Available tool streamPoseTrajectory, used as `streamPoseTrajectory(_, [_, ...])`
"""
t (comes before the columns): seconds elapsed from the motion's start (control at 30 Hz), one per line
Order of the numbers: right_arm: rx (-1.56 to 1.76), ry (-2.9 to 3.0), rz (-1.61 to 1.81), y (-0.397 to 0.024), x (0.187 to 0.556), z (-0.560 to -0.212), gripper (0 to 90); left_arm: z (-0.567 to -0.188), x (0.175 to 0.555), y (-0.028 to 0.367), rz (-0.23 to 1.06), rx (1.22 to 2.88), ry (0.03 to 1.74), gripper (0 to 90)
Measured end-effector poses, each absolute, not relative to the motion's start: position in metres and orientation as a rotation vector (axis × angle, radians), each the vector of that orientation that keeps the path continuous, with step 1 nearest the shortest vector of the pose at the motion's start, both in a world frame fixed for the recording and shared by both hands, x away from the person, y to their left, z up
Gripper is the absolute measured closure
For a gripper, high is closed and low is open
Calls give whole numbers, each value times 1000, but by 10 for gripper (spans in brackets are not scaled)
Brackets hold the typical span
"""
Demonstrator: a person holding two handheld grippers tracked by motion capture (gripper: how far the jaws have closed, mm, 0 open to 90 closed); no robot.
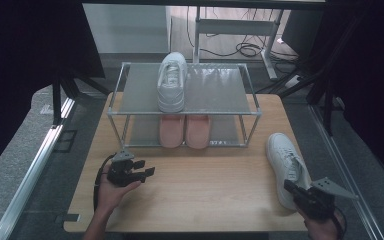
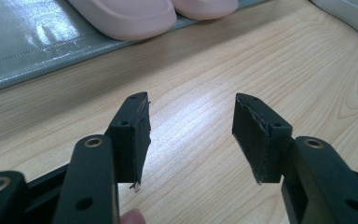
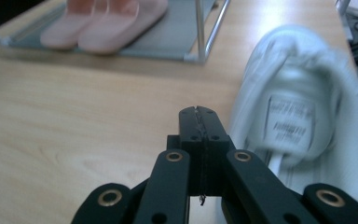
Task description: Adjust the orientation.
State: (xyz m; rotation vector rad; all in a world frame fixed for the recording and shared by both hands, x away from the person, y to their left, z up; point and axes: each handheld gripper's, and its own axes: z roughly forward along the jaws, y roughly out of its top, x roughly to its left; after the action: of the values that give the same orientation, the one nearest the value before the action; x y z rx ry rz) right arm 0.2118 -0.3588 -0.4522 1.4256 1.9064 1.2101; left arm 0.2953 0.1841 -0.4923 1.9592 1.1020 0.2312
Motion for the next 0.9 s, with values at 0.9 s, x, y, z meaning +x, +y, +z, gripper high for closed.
streamPoseTrajectory(0.9, [1561,1834,1190,-436,348,-459,900,-495,297,182,223,1969,1101,470])
